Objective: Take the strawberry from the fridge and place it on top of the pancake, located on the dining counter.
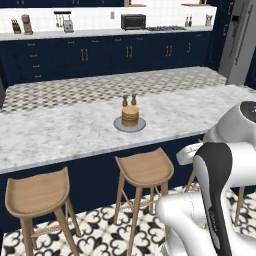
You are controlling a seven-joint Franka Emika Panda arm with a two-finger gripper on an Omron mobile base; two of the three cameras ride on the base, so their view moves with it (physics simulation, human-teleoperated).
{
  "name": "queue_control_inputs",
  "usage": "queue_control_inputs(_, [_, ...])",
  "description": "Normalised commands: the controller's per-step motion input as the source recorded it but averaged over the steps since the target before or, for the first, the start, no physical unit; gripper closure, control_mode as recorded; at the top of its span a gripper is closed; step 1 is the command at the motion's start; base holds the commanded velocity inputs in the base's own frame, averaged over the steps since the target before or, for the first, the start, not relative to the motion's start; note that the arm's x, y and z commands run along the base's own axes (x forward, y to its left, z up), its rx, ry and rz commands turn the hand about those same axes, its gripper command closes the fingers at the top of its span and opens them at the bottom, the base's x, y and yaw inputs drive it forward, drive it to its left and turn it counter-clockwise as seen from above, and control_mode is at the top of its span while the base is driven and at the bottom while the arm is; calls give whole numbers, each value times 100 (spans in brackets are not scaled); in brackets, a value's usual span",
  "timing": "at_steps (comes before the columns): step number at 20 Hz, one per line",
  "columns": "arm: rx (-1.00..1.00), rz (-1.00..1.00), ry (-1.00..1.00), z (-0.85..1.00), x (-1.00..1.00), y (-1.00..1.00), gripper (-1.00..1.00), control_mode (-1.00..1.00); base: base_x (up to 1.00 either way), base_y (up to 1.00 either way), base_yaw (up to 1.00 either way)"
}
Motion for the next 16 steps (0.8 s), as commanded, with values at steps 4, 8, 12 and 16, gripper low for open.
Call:
queue_control_inputs(4, [0,0,0,0,0,0,100,100,48,0,2])
queue_control_inputs(8, [0,0,0,0,0,0,100,100,61,0,7])
queue_control_inputs(12, [0,0,0,0,0,0,100,100,58,0,6])
queue_control_inputs(16, [0,0,0,0,0,0,100,100,48,6,8])
